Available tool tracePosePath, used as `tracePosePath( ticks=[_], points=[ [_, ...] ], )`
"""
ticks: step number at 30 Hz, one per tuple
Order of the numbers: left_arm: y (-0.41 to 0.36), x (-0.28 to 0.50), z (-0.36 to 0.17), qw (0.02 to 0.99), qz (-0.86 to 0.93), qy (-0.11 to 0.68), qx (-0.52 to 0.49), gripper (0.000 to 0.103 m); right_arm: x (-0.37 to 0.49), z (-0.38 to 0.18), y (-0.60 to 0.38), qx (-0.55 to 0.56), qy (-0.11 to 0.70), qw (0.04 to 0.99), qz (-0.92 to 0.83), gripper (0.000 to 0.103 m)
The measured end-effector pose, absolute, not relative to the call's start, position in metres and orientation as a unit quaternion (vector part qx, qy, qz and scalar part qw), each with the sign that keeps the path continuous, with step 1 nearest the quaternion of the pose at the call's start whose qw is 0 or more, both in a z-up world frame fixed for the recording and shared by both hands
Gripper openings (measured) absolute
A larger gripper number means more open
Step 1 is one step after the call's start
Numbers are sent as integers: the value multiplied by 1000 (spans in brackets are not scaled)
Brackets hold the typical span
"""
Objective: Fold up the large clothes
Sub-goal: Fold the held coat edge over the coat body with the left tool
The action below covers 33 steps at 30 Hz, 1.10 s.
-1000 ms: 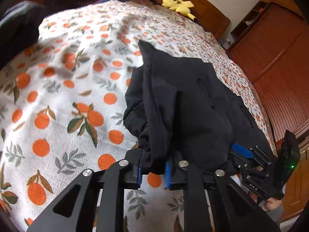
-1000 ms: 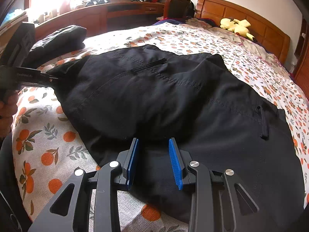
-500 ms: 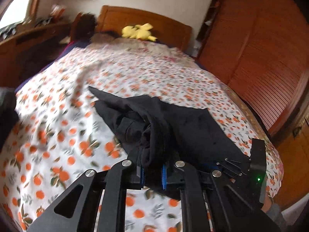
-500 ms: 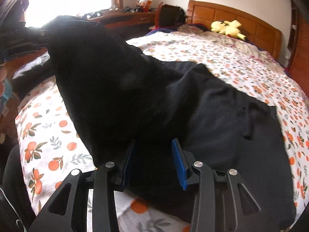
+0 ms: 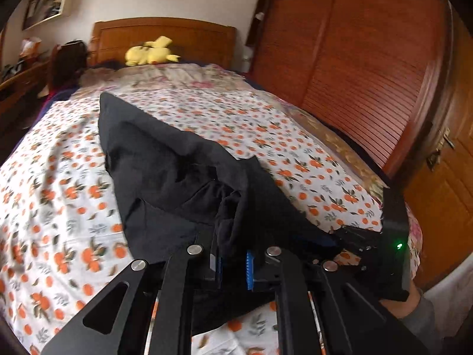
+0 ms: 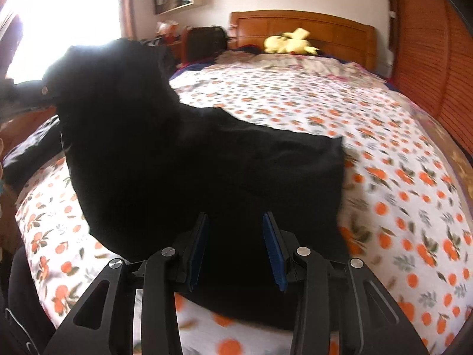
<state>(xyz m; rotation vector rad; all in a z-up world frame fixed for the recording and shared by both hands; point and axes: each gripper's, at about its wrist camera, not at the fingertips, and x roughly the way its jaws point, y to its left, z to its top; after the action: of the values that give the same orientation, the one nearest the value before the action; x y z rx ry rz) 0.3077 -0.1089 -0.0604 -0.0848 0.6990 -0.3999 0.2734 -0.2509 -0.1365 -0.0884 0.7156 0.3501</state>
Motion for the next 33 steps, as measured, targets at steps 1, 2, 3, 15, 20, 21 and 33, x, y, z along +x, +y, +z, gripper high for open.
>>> tracePosePath(
  ticks=[1, 2, 3, 15, 20, 21, 33],
  points=[
    [-115, 309, -63, 918, -199, 342, -39, 11, 272, -136, -259, -40, 348, 922, 164, 37],
    [-126, 312, -66, 915, -206, 346, -34, 11, 270, -135, -268, -36, 347, 924, 159, 37],
    [-136, 316, -70, 911, -215, 351, -32, 11, 268, -135, -274, -32, 347, 925, 155, 37],
    [-208, 352, -147, 873, -256, 415, 9, 11, 263, -135, -326, -1, 346, 931, 113, 37],
    [-207, 349, -149, 878, -251, 408, 22, 17, 264, -135, -321, -4, 344, 932, 116, 37],
    [-207, 348, -147, 879, -250, 405, 24, 20, 265, -135, -319, -5, 344, 932, 117, 37],
    [-180, 306, -82, 909, -258, 326, 21, 90, 266, -122, -312, -3, 328, 937, 123, 37]
  ],
)
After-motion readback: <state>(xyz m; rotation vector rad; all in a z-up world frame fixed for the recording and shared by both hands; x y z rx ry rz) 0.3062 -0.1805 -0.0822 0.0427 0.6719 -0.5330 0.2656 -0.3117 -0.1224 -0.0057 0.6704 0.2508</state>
